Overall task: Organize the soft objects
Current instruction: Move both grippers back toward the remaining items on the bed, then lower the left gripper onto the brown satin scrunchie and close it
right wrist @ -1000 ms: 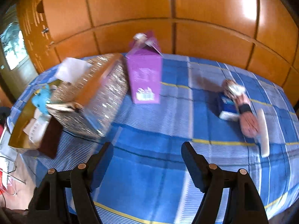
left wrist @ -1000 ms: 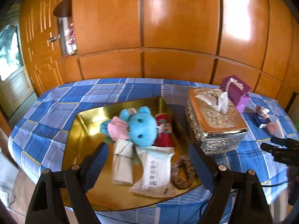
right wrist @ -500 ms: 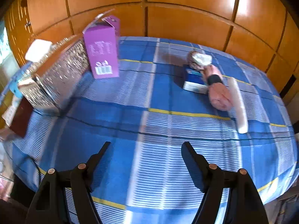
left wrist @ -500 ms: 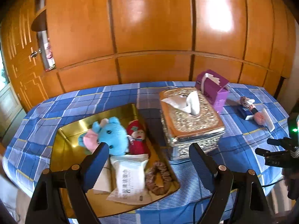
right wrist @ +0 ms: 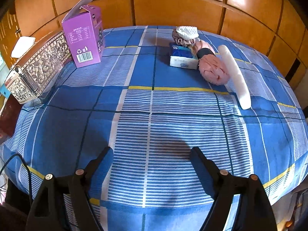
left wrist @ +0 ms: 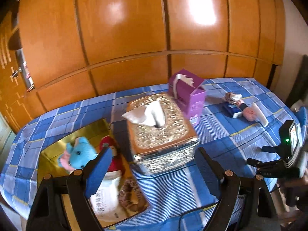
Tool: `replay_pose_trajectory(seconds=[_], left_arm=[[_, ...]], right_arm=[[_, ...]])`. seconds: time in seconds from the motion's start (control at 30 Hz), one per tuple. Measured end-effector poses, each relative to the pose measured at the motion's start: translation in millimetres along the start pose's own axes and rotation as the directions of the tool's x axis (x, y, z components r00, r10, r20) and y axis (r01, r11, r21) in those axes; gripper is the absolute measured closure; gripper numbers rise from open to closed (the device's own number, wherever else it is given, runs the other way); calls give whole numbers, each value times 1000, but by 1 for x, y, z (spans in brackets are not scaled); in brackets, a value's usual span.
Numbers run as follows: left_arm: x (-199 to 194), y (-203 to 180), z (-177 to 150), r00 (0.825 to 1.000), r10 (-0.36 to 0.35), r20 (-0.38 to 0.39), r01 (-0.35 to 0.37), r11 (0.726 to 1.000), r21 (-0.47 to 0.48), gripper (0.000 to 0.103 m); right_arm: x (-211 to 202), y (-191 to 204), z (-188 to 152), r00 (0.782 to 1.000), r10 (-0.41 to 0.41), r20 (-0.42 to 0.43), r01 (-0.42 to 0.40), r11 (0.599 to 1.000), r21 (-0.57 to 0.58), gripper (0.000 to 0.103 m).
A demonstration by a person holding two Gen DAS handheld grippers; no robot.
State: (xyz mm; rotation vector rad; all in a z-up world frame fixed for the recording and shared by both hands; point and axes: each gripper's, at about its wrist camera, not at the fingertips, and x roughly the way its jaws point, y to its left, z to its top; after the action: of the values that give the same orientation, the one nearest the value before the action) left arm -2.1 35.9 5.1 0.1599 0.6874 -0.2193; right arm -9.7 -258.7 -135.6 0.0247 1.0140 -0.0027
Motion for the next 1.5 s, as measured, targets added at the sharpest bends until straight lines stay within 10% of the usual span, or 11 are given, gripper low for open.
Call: replay_pose_trajectory(seconds=[0.7,1.5], left_arm=[[53,-111,38,968,-226,-111,241,959,148,17],[235,-215,148,849,-388,-359,386,919,-80,20]], right_arm=[[-1,-1,-3,998,16,56,-15,1000,-15,12],[1,-2,-3,996,43,84,-41,999,-25,6]])
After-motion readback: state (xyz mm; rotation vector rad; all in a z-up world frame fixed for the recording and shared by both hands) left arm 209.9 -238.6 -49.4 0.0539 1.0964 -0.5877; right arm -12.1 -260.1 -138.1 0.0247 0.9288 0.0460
